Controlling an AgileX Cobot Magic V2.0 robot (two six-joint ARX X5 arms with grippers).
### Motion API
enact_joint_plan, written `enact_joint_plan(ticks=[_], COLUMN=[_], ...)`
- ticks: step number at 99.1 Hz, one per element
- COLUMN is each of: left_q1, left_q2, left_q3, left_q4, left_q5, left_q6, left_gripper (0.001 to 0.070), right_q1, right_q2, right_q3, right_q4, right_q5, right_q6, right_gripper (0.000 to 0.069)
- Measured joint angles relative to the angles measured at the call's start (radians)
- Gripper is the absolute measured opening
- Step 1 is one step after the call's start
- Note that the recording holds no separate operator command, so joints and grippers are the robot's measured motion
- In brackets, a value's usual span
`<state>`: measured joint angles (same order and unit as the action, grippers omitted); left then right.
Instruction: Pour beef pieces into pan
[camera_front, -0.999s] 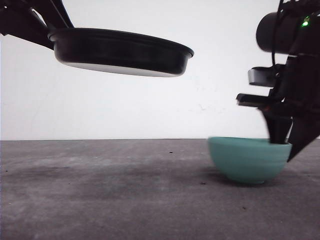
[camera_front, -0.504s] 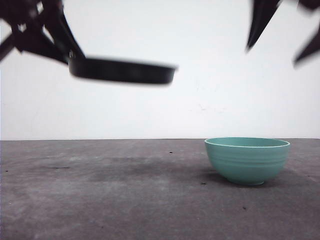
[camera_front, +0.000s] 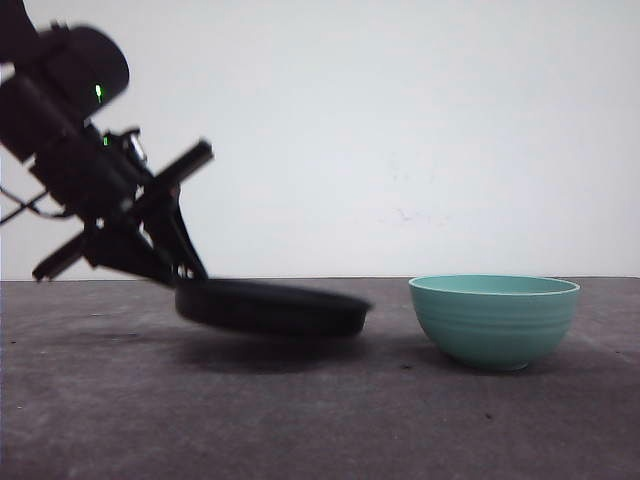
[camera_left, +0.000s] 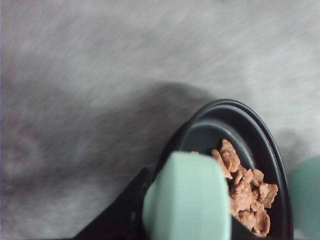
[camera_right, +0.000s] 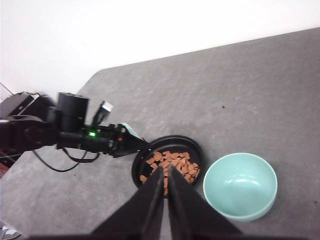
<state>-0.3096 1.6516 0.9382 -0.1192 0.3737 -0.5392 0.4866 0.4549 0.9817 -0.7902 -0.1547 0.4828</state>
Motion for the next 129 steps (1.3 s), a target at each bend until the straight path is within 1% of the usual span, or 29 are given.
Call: enact_joint_plan(ticks=[13,16,18,22,36,40,48,54,61,69,73,76,78,83,90,91,92,95,97,103,108,118,129], left_q1=[0.000,0.000,0.000,0.000,0.000,0.005,0.018,0.036,0.060,0.072,0.068,0.058,0.050,0.023,-0.008,-0.012,-0.016,-0.020,-0.020,-0.019,-0.019,-0.020,-0.020], left_q2=[0.029,0.030,0.030,0.031,0.030,0.026,-0.004,-0.054,-0.153,-0.288,-0.362,-0.419,-0.459,-0.559,-0.701,-0.721,-0.751,-0.811,-0.850,-0.967,-1.061,-1.239,-1.348], left_q3=[0.000,0.000,0.001,0.001,0.005,0.005,0.005,0.005,0.005,0.005,0.005,0.005,0.005,0.005,0.005,0.005,0.005,0.005,0.005,0.003,-0.005,-0.011,-0.013], left_q4=[0.016,0.017,0.017,0.016,0.006,-0.014,-0.084,-0.135,-0.195,-0.272,-0.312,-0.341,-0.359,-0.398,-0.439,-0.442,-0.446,-0.447,-0.446,-0.445,-0.452,-0.548,-0.700], left_q5=[0.010,0.013,0.016,0.016,0.022,0.022,0.021,0.011,-0.005,-0.013,-0.013,-0.017,-0.023,-0.050,-0.134,-0.150,-0.177,-0.231,-0.267,-0.354,-0.395,-0.437,-0.460], left_q6=[-0.001,-0.004,-0.006,-0.014,-0.032,-0.032,-0.028,-0.014,0.019,0.067,0.101,0.130,0.150,0.184,0.208,0.210,0.211,0.212,0.213,0.214,0.214,0.214,0.214], left_gripper=[0.0050,0.0071,0.0097,0.0194,0.0612,0.0697,0.0696,0.0696,0.0696,0.0695,0.0687,0.0652,0.0608,0.0460,0.0250,0.0220,0.0179,0.0117,0.0089,0.0043,0.0029,0.0021,0.0019], right_q1=[0.002,0.002,0.002,0.002,0.003,0.003,0.003,0.003,0.003,0.003,0.003,0.003,0.003,0.003,0.003,0.003,0.003,0.003,0.003,0.003,0.003,0.003,0.003], right_q2=[-0.026,-0.026,-0.025,-0.024,-0.024,-0.024,-0.024,-0.024,-0.024,-0.024,-0.024,-0.024,-0.024,-0.026,-0.031,-0.033,-0.036,-0.045,-0.053,-0.085,-0.116,-0.181,-0.200], right_q3=[0.000,0.000,0.000,0.000,0.000,0.000,0.000,0.000,0.000,0.000,0.000,0.000,0.000,0.000,-0.002,-0.003,-0.004,-0.010,-0.014,-0.031,-0.047,-0.074,-0.081], right_q4=[-0.029,-0.033,-0.036,-0.041,-0.041,-0.039,-0.037,-0.041,-0.063,-0.094,-0.107,-0.118,-0.124,-0.136,-0.134,-0.132,-0.130,-0.119,-0.110,-0.074,-0.041,-0.019,-0.056], right_q5=[0.001,0.001,0.001,0.001,0.001,0.002,0.002,0.013,0.042,0.106,0.147,0.183,0.208,0.284,0.382,0.396,0.409,0.445,0.458,0.465,0.462,0.443,0.446], right_q6=[0.017,0.019,0.020,0.021,0.023,0.023,0.018,-0.007,-0.053,-0.122,-0.158,-0.184,-0.202,-0.249,-0.300,-0.305,-0.309,-0.323,-0.329,-0.343,-0.357,-0.404,-0.427], right_gripper=[0.0012,0.0012,0.0012,0.0012,0.0012,0.0012,0.0012,0.0012,0.0012,0.0012,0.0012,0.0012,0.0012,0.0012,0.0012,0.0012,0.0012,0.0012,0.0012,0.0012,0.0012,0.0012,0.0012])
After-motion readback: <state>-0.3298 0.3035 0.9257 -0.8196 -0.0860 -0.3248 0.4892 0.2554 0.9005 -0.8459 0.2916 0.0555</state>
